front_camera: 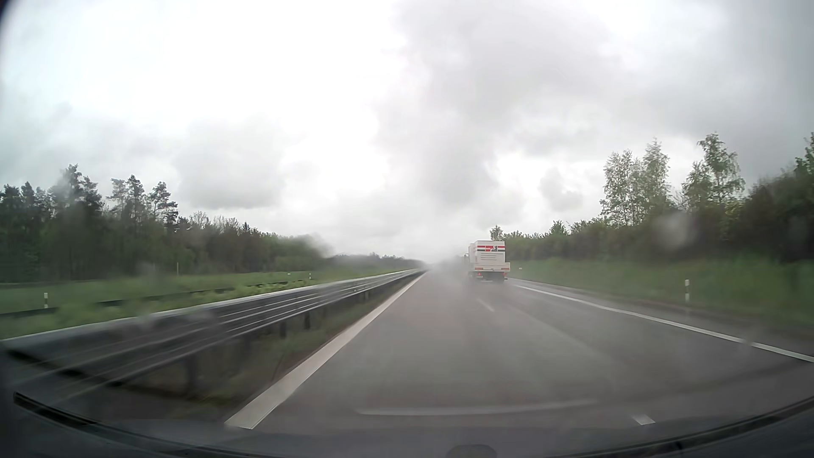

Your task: Follow the waypoints while adhering to traffic rules and regulations

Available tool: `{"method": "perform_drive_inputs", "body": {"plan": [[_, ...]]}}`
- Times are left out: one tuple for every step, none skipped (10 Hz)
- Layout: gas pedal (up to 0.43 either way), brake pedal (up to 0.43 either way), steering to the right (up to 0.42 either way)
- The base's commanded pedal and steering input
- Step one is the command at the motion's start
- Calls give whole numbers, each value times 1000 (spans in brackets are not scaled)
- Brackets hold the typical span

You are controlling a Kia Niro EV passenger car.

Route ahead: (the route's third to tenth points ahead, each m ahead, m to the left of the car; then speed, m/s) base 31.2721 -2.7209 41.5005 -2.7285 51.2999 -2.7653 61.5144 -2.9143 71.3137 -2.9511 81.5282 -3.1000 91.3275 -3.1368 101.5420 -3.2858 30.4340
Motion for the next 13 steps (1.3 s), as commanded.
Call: {"method": "perform_drive_inputs", "body": {"plan": [[287, 0, 1], [287, 0, 1], [287, 0, 1], [287, 0, 1], [287, 0, 1], [287, 0, 1], [287, 0, 0], [287, 0, 0], [287, 0, 0], [287, 0, 0], [287, 0, 0], [287, 0, -1], [287, 0, -1]]}}
